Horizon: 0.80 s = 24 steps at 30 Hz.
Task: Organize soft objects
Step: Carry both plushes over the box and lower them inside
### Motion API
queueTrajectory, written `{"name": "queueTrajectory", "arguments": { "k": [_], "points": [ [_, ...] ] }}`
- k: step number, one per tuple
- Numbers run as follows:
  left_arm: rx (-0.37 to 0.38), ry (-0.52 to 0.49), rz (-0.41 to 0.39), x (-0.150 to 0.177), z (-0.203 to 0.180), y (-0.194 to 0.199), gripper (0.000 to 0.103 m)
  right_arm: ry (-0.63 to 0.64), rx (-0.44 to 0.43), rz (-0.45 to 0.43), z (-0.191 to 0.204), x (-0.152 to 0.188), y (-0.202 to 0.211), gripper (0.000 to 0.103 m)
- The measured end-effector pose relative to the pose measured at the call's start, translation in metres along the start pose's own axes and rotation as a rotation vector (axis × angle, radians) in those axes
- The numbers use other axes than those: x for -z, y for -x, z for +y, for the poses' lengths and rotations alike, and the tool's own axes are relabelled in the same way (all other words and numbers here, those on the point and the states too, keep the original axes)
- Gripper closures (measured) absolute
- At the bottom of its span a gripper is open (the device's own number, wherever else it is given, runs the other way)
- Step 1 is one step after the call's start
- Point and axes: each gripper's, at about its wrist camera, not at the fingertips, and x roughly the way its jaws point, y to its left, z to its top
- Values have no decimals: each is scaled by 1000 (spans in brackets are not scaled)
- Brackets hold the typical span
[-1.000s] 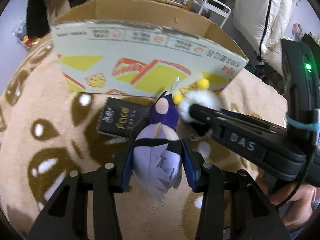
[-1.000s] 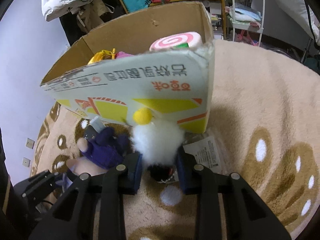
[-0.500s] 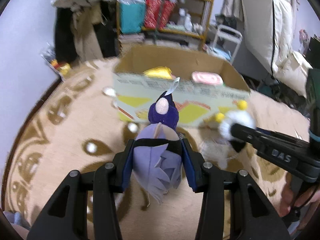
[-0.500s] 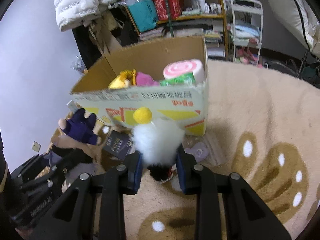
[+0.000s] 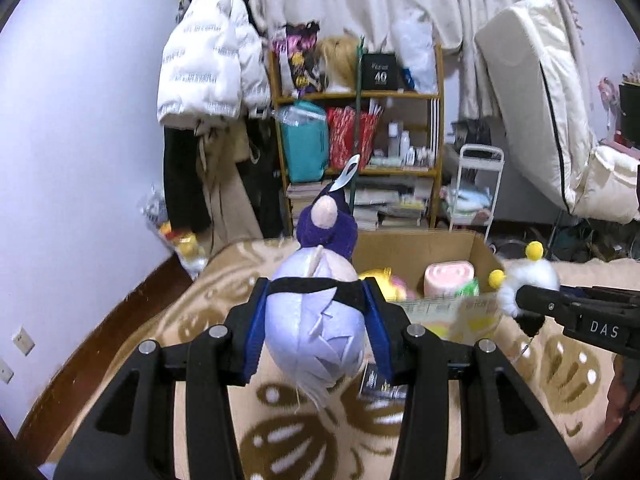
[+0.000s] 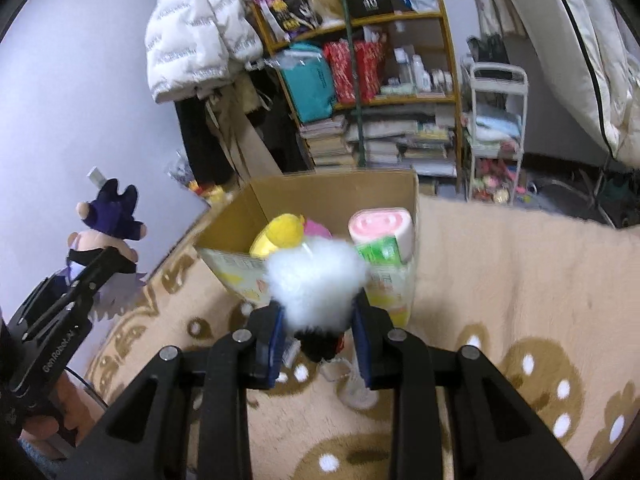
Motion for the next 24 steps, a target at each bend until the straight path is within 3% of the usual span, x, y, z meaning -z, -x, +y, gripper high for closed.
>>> {"name": "queueTrajectory", "arguments": {
  "k": [7,16,19,24],
  "points": [
    [10,-36,-41,-33,-2,-20,60,123,18,-60,18,-40,5,72],
    [32,-91,-68,-63,-14,-67,59,158,-17,-136,21,-89,-8,72],
    [11,-80,-59,-63,-21,-83,59,142,-32,-138,14,-93,-21,72],
    [62,-62,-10,-59,-30,-109,59,92,-69,-109,1,-86,-44,72]
  ]
}}
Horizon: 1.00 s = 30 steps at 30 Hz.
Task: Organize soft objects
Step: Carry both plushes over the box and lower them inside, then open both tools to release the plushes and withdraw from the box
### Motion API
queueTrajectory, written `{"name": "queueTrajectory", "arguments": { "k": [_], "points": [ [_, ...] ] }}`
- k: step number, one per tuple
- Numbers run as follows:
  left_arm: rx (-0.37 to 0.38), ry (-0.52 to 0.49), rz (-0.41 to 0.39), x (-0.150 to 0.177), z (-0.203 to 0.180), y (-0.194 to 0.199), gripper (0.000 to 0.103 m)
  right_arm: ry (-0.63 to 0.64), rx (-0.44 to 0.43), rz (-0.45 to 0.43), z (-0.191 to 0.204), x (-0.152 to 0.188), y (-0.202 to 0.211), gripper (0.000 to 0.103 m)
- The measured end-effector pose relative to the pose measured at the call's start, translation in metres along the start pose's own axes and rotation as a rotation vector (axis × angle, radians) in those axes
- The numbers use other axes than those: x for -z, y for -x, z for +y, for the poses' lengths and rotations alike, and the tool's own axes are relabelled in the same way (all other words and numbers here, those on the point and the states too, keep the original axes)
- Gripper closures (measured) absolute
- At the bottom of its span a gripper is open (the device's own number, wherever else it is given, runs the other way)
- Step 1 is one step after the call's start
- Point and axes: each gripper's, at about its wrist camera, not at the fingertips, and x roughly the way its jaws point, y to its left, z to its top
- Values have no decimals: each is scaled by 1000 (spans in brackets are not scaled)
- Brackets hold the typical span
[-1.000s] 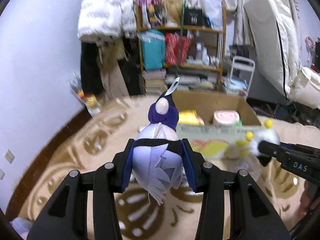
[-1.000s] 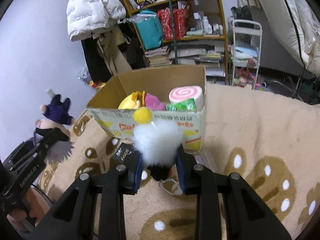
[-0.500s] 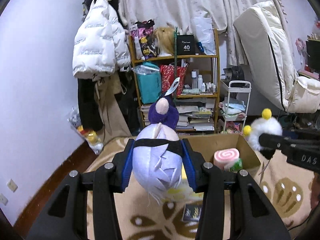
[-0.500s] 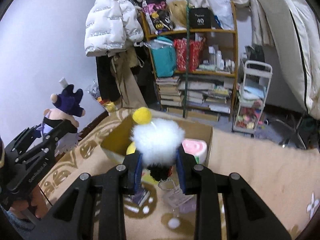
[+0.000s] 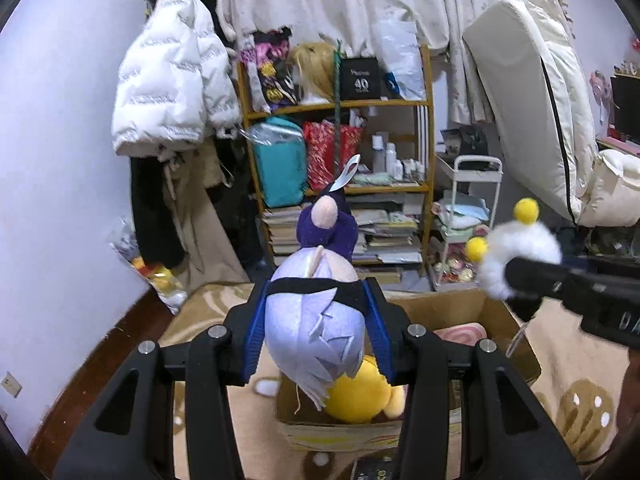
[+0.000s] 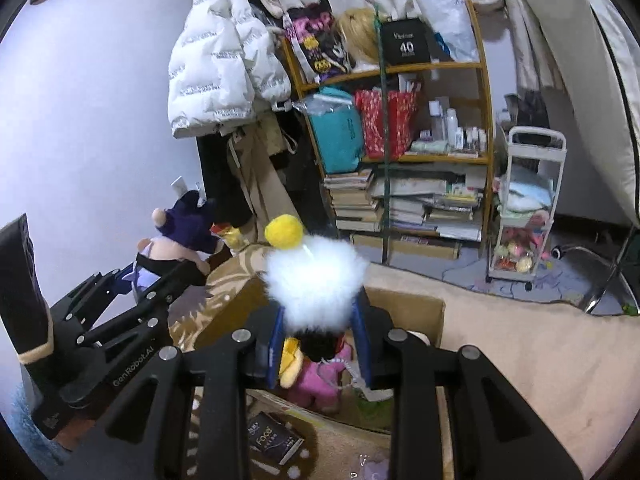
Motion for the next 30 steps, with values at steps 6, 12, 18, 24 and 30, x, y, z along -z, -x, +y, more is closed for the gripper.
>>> {"name": "queueTrajectory", "arguments": {
  "k": [6,12,18,24,30],
  "points": [
    [12,-17,96,19,-7,-36,58,13,10,60,-10,16,-33,71],
    [20,-30,208,36,-7,-64,56,42,65,151,-26,40,-63,71],
    [-9,17,211,41,-4,-67,41,-3,59,174,-39,47,-65,67],
    [-4,45,217,41,-2,-56,18,-30,67,134,-40,42,-46,45],
    [8,56,161,33,2,-23,7,-61,90,91,-38,38,-17,21]
  ]
}}
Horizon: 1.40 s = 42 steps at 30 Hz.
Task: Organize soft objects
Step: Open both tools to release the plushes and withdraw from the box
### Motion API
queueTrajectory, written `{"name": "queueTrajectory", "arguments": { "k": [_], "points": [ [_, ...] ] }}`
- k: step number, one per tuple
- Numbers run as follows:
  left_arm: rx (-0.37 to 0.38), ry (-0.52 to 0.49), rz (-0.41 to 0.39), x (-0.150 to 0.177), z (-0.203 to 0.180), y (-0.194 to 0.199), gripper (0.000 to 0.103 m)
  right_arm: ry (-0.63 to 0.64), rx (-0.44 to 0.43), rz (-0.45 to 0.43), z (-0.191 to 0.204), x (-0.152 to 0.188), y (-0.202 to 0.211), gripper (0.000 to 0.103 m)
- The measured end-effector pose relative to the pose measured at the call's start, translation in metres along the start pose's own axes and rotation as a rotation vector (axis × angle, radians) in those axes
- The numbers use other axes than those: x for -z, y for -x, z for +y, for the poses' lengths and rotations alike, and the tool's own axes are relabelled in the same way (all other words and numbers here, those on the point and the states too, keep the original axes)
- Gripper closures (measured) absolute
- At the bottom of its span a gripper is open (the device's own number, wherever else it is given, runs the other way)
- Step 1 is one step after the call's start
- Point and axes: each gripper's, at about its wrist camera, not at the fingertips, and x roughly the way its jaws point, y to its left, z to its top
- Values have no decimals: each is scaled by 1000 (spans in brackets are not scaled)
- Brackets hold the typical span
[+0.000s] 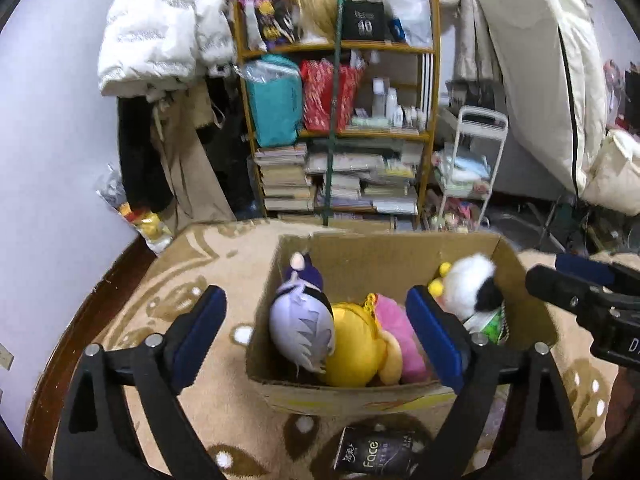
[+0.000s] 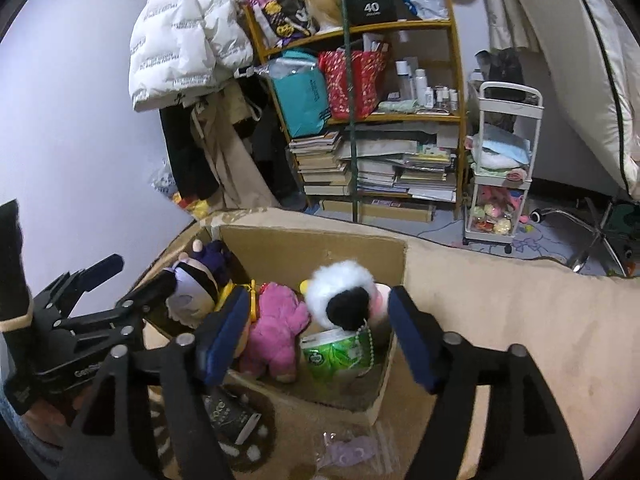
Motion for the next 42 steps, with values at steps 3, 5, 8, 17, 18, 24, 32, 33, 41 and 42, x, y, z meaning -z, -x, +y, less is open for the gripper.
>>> {"name": "queueTrajectory", "arguments": {
  "k": [3,5,8,17,18,24,32,33,41,42],
  "points": [
    [-24,6,-60,-2,3,23,3,-23,7,-21,-2,1,15,12],
    [-36,-5,-73,-4,4,37,2,-23,22,-34,0,2,26,11],
    [-42,-12,-87,-3,6,53,2,2,56,-44,6,4,41,1],
    [-56,18,-81,16,22,87,2,52,105,-53,25,22,72,0],
    [-55,22,-78,18,23,90,2,56,108,-53,28,24,75,0],
    [-34,38,-47,33,27,107,2,72,113,-32,41,44,89,0],
    [-26,22,19,50,24,111,2,88,127,-8,46,61,98,0],
    [-24,30,28,53,25,112,2,85,126,-4,46,62,98,0],
    [4,74,88,62,31,88,2,68,144,10,36,66,85,0],
    [8,77,97,64,31,85,2,66,145,13,34,67,81,0]
  ]
}}
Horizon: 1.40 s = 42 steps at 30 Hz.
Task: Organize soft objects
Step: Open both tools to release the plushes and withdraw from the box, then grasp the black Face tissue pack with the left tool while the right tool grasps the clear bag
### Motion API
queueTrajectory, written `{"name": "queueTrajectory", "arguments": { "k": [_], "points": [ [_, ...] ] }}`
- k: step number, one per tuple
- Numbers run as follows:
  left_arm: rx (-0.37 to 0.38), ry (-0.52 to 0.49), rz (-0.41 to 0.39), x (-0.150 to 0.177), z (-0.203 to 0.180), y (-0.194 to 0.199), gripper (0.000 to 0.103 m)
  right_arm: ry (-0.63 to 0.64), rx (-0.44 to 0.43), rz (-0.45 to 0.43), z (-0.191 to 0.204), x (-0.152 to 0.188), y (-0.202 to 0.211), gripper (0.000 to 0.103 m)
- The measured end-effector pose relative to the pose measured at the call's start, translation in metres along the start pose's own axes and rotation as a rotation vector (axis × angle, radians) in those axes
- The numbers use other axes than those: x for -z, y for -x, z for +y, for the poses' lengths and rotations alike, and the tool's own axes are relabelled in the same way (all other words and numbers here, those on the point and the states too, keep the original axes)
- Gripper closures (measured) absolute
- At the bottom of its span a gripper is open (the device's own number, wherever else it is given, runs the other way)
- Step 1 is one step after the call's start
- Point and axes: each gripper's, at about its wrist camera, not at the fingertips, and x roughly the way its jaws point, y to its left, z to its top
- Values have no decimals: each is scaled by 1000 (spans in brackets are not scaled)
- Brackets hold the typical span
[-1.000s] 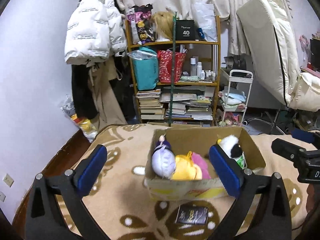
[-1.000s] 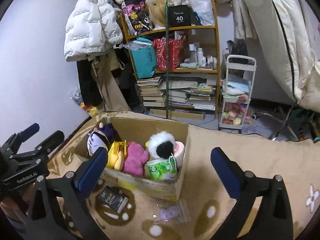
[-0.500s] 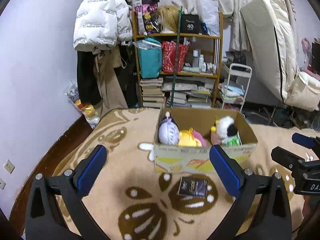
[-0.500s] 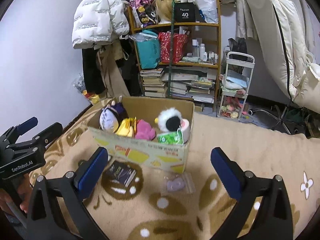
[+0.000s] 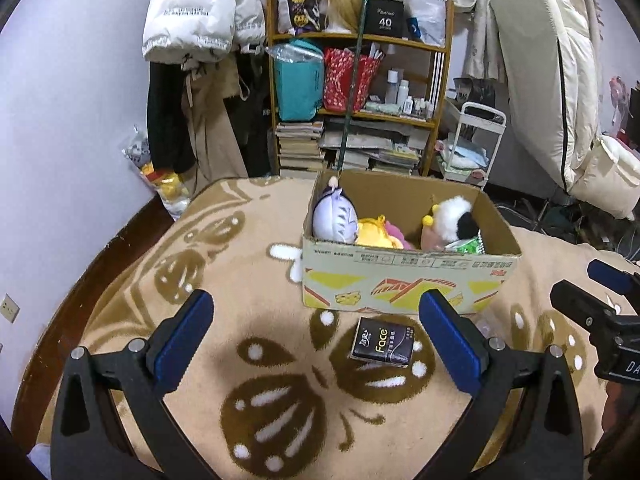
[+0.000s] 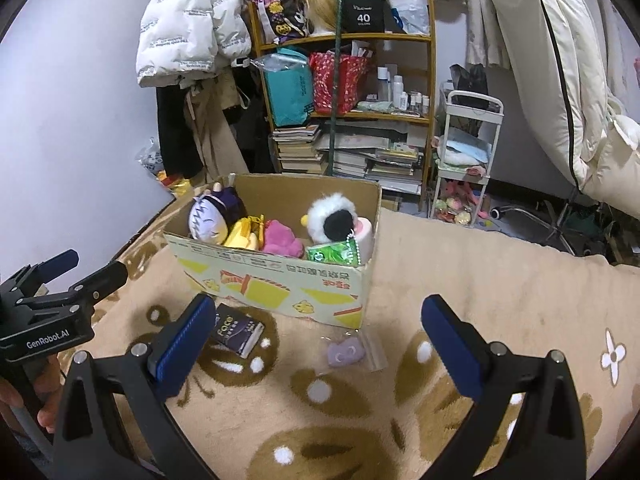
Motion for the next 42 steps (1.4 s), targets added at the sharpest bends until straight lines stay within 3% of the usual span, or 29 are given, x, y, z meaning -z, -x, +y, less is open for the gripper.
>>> {"name": "queueTrajectory", "arguments": {
  "k": [21,30,42],
  "points": [
    [50,-98,84,10,-33,-62,2,-110,-10,95,-26,-1,-74,0],
    [72,-97,169,20,-39,-88,2,-150,-5,165,-36,7,-98,0],
    [132,-109,241,34,-48,-109,2,-124,12,265,-34,26,-129,0]
  ]
}}
